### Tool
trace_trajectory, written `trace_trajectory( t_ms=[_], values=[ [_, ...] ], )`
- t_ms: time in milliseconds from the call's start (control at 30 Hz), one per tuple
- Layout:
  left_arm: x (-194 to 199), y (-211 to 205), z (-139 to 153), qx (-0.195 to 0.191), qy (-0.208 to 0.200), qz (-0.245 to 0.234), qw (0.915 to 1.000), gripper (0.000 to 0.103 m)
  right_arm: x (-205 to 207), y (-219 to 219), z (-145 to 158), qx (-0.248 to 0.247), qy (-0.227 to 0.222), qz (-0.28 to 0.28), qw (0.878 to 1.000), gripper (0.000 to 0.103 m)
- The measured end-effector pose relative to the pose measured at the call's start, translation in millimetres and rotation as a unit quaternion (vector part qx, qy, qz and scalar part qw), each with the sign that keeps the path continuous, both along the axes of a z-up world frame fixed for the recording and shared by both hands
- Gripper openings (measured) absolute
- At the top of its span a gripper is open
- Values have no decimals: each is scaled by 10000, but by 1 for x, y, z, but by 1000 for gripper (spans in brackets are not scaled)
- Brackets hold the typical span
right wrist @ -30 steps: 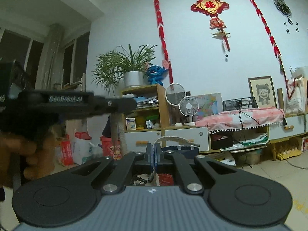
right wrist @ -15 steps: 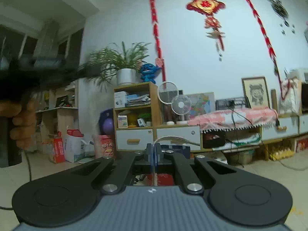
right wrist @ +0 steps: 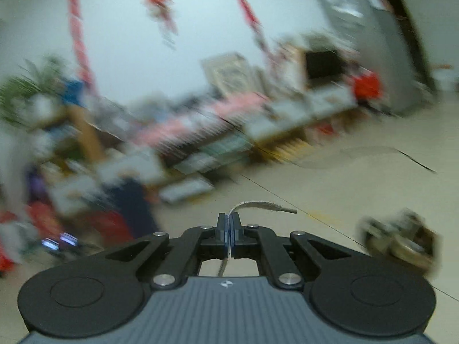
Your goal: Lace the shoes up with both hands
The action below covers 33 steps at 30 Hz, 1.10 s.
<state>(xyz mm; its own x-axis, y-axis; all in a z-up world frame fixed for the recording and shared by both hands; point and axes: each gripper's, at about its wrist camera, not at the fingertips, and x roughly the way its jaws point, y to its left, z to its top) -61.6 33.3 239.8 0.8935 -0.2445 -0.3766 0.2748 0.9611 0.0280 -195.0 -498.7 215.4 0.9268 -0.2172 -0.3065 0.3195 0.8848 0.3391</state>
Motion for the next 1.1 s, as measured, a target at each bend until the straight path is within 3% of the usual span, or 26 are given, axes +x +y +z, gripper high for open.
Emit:
trace_trajectory(
  t_ms=[67, 100, 167, 233, 267, 367, 400, 433, 500, 567, 667, 733, 800, 867, 900, 933, 1000, 1100],
  values=[
    [10, -6, -22, -385, 496, -220, 9978, 57, -2, -15, -30, 213, 599, -316, 9975, 4],
    [15, -18, -37, -392, 868, -542, 9940, 57, 2, -17, -46, 212, 998, -362, 9941, 6],
    [25, -43, -66, -342, 1562, -1175, 9801, 57, 11, -11, -79, 182, 1782, -83, 9838, 6],
    [19, -74, -90, 320, 1703, -1697, 9701, 57, 24, 14, -99, -214, 2279, 494, 9722, 7],
    [17, -86, -97, 466, 1804, -1874, 9644, 57, 31, 31, -104, -527, 2404, 787, 9661, 8],
    [14, -116, -114, 853, 2008, -2284, 9488, 56, 52, 83, -100, -1217, 2274, 1813, 9490, 9],
    [13, -124, -116, 949, 2017, -2351, 9461, 56, 60, 102, -97, -1394, 2143, 2225, 9408, 13],
    [11, -128, -116, 1014, 1984, -2389, 9451, 52, 67, 122, -93, -1568, 2006, 2632, 9305, 24],
    [8, -134, -116, 1123, 1933, -2461, 9431, 45, 81, 158, -89, -1966, 1836, 3365, 9025, 29],
    [8, -132, -116, 987, 2066, -2485, 9412, 37, 93, 190, -92, -2439, 1694, 3994, 8674, 29],
    [10, -125, -115, 791, 2201, -2514, 9392, 38, 115, 221, -106, -2797, 1840, 4533, 8261, 27],
    [12, -121, -111, 675, 2196, -2590, 9381, 50, 125, 235, -113, -2919, 1932, 4782, 8055, 27],
    [11, -124, -113, 663, 2183, -2723, 9348, 54, 135, 244, -116, -3103, 2028, 4894, 7894, 27],
    [9, -138, -125, 1024, 2207, -2739, 9305, 54, 143, 254, -121, -3298, 2199, 4925, 7748, 24],
    [9, -145, -133, 1255, 2220, -2685, 9289, 53, 148, 258, -121, -3377, 2295, 4943, 7674, 17],
    [11, -149, -141, 1416, 2256, -2545, 9296, 48, 151, 261, -122, -3432, 2382, 4992, 7591, 13],
    [17, -151, -150, 1281, 2437, -2385, 9313, 36, 154, 266, -125, -3460, 2439, 5097, 7490, 9],
    [15, -156, -157, 1257, 2453, -2164, 9366, 22, 156, 272, -129, -3486, 2419, 5079, 7497, 3]
  ],
)
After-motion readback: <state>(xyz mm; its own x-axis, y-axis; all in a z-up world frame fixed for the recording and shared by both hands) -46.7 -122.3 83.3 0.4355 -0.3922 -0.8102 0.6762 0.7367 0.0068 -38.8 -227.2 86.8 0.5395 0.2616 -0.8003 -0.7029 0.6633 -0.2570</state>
